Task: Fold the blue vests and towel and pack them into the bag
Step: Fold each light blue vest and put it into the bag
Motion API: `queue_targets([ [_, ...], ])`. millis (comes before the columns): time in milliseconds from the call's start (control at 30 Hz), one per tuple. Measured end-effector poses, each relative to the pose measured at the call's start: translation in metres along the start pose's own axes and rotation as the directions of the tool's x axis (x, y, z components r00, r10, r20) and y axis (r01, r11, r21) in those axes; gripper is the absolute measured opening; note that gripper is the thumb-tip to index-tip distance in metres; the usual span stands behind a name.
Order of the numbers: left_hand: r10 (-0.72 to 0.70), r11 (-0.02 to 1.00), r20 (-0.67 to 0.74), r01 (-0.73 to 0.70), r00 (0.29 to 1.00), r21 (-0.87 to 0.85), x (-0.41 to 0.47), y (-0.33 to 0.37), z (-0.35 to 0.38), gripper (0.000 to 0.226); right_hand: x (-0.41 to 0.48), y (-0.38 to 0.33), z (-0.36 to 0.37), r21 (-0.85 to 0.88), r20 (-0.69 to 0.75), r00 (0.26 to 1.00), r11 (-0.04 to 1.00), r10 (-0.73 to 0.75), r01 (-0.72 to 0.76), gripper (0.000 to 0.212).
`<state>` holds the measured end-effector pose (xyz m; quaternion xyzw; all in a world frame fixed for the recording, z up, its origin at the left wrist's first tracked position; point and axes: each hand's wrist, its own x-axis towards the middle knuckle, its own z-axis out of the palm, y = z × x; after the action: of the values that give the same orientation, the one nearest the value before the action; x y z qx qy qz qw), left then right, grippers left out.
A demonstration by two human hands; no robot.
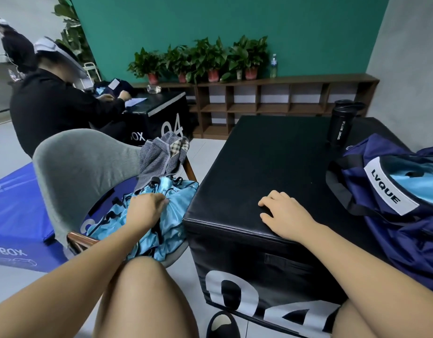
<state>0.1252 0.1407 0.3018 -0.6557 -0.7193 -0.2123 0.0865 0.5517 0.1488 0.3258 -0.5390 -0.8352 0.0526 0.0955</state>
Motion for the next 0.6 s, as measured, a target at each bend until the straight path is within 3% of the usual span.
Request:
queue_targets([
  [133,-0.006,0.992,-0.092,-0.006,0.996,-0.128,0.003,0.012,-0.045,0.025,-0.009,-0.004,-0.004,0.012,-0.001,1.000,1.000,0.008,-0.008,0.036],
  [300,0.010,0.980,-0.189,-0.047,0.982,-0.192,0.021,0.038,-0.115,0.025,-0.019,-0.026,-0.019,0.174,-0.100,0.994,0.984,0.049,-0.031,0.025],
  [600,0.081,0.952,-0.362,-0.179,0.928,-0.247,0.041,0.086,-0.233,0.020,-0.037,-0.073,-0.081,0.364,-0.230,0.973,0.925,-0.018,0.104,0.018],
])
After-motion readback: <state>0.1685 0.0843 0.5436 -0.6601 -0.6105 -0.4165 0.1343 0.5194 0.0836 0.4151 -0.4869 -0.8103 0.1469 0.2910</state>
